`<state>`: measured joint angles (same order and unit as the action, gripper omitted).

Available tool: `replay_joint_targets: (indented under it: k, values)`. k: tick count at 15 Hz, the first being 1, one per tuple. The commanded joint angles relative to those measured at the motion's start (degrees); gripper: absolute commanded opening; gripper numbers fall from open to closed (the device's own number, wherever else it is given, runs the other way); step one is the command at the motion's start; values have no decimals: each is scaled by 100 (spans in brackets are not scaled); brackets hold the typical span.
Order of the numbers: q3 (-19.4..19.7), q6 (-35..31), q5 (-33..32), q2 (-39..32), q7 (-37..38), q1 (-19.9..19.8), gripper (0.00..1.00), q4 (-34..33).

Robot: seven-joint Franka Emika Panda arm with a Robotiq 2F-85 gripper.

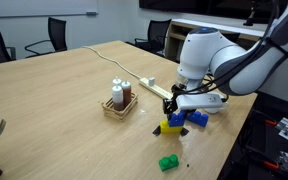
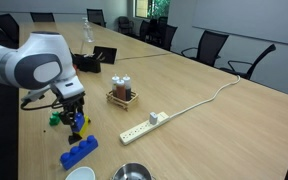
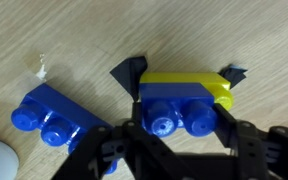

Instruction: Put the small blue block on the yellow block

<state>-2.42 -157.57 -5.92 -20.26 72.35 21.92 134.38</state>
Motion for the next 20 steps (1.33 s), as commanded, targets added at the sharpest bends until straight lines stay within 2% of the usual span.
replay_joint_targets:
  k: [1, 5, 6, 7, 8, 14, 20]
  values:
    - [-10, 24, 4, -146, -123, -12, 44, -91]
    - [-121, 20, 126, -182, -302, -92, 44, -87]
    - [-122, 20, 137, -178, -308, -92, 92, -88]
    - [-94, 30, 102, -160, -283, -63, 93, -82]
    - [-34, 47, 21, -169, -227, 1, 98, -77]
    - [-10, 149, -29, -59, -282, 95, 100, -39]
    - [-153, 319, -9, 308, -467, 120, 100, -19]
